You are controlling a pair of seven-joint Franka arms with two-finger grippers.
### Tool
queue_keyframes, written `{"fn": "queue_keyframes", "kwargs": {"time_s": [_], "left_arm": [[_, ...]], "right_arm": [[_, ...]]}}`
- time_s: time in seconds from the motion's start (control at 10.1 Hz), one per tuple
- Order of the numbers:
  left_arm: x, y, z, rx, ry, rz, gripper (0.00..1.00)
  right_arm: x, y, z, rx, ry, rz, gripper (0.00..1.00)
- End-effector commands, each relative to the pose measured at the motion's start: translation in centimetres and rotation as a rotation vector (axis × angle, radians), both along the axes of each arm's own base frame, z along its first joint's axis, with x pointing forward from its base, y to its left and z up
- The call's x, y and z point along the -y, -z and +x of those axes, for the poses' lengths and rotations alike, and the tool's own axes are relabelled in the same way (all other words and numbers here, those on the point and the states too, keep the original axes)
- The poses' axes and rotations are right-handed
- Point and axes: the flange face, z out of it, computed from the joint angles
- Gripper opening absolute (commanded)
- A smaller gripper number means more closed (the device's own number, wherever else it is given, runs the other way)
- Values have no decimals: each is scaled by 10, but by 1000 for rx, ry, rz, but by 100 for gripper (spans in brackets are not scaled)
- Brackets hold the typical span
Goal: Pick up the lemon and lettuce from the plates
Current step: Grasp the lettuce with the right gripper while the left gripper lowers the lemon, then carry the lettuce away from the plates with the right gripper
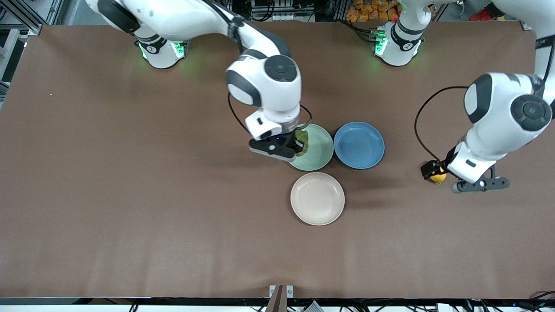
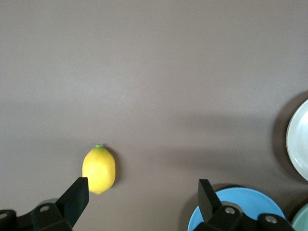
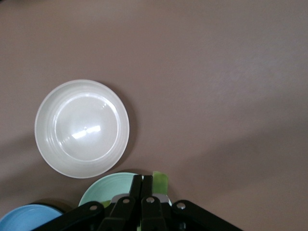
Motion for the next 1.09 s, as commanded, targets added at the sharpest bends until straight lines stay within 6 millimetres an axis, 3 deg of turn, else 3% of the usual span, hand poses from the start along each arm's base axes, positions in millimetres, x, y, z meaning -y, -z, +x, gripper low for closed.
{"fn": "queue_keyframes", "kwargs": {"time_s": [0.0,0.3,0.49,0.69,0.99], "left_arm": [[-9,-28,-51,13,6,-11,100],[1,-68,-53,20,16,-13,100],[3,-105,-47,21,15,-13,100],[4,-132,-45,28,7,-34,100],[4,-167,-54,-49,17,-31,100]], "right_arm": [[40,-44,16,-34,6,49,0],[124,-87,53,-83,9,87,0],[197,-110,80,-103,-10,127,0],[263,-114,101,-126,-26,114,0],[370,-102,130,-136,-74,85,0]]}}
